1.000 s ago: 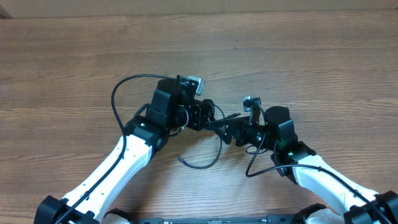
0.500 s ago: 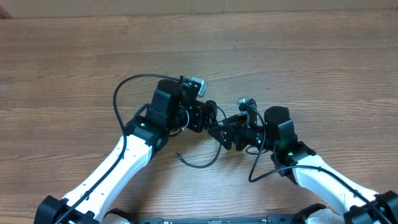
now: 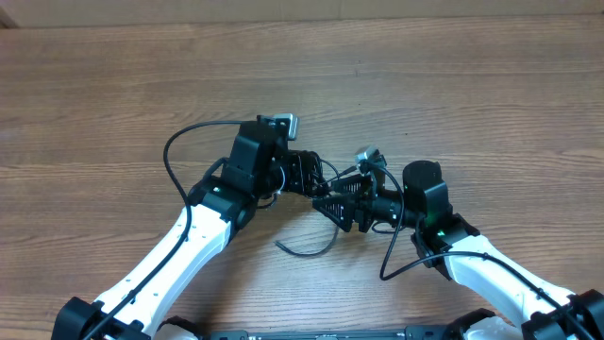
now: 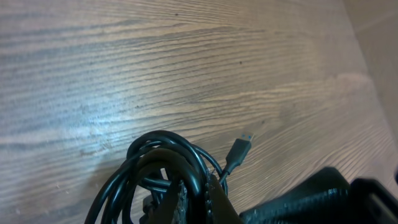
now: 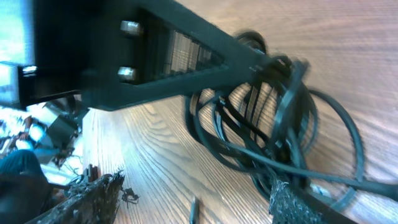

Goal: Untangle cables

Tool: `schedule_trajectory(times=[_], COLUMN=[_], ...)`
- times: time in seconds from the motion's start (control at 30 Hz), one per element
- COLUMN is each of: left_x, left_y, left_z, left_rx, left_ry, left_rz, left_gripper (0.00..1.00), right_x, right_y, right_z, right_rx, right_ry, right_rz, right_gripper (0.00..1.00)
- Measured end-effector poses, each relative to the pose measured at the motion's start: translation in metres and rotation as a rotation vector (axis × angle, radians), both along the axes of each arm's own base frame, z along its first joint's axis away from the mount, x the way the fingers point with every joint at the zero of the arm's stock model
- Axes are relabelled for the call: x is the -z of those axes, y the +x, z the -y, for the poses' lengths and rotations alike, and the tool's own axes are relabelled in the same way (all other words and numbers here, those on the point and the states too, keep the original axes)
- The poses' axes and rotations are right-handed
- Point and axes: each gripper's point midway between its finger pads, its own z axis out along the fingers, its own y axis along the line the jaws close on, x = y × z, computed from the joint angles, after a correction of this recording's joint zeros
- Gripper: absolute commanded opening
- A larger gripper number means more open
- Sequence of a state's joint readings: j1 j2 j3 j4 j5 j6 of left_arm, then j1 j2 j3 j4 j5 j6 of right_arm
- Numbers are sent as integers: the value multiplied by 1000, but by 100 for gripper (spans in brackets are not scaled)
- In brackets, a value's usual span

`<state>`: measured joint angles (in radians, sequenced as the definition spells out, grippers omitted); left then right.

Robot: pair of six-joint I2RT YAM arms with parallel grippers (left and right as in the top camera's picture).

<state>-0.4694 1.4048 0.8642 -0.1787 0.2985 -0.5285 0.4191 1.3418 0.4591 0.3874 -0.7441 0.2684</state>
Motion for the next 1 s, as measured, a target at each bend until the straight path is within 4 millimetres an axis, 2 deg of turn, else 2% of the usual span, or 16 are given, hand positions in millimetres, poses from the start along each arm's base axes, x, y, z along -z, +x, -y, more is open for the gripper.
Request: schedule_trajectory(times=[0.1, 0.4, 0.7, 0.73, 0.8, 0.9, 1.0], left_x=[0, -9, -16, -17, -18, -20, -20], left_y=[1, 4, -12, -13, -13, -14, -17], left_z=[0, 6, 36, 38, 41, 45, 49], left_rx=[-47, -133, -58, -56, -62, -63, -55], left_ry=[-35, -150, -186, -185, -188, -189, -190], left_rz=[-38, -105, -103, -98, -90, -80, -81], left_gripper=[4, 4, 4, 4, 4, 4, 4], right_x=[-7, -8, -7, -6, -4, -2, 1], right_y=[-2, -6, -4, -4, -4, -1, 1], right_z=[-3, -5, -4, -3, -3, 0, 2], right_rx=[-28, -76, -76, -75, -75, -59, -41], right_ry=[18, 5, -14, -16, -24, -36, -46], right_rz=[34, 104, 136, 135, 137, 134, 123], right_gripper=[75, 69, 68, 66, 54, 30, 22])
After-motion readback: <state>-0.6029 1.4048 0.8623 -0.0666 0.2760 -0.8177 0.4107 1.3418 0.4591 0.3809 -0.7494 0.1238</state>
